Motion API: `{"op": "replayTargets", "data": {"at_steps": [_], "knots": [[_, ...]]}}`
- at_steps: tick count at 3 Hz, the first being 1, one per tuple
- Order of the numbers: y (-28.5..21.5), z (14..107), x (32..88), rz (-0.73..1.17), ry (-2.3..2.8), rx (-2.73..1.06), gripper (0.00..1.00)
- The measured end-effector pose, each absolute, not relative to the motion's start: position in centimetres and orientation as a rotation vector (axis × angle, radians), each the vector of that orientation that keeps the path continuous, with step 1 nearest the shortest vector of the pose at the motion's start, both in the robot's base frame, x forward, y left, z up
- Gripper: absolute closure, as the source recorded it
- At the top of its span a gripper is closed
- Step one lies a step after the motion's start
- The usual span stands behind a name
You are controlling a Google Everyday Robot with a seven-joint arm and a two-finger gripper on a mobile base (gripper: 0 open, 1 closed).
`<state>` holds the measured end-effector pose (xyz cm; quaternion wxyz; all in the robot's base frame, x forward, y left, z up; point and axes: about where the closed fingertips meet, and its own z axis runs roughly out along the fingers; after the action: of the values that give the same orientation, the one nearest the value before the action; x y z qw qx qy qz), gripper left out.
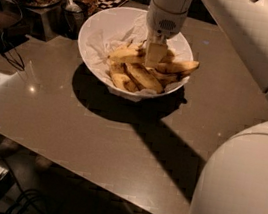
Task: Pick banana from white bowl
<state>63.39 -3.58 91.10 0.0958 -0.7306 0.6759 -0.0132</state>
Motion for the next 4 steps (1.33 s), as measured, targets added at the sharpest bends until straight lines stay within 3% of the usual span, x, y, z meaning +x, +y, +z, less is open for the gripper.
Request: {"op": "replayTargets", "data": {"at_steps": [3, 4], "knots": [[-5.5, 98.7, 56.2, -0.082, 1.931, -1.966, 1.00], [-6.6, 102.5, 49.9, -0.113, 1.901, -1.863, 1.00]]}}
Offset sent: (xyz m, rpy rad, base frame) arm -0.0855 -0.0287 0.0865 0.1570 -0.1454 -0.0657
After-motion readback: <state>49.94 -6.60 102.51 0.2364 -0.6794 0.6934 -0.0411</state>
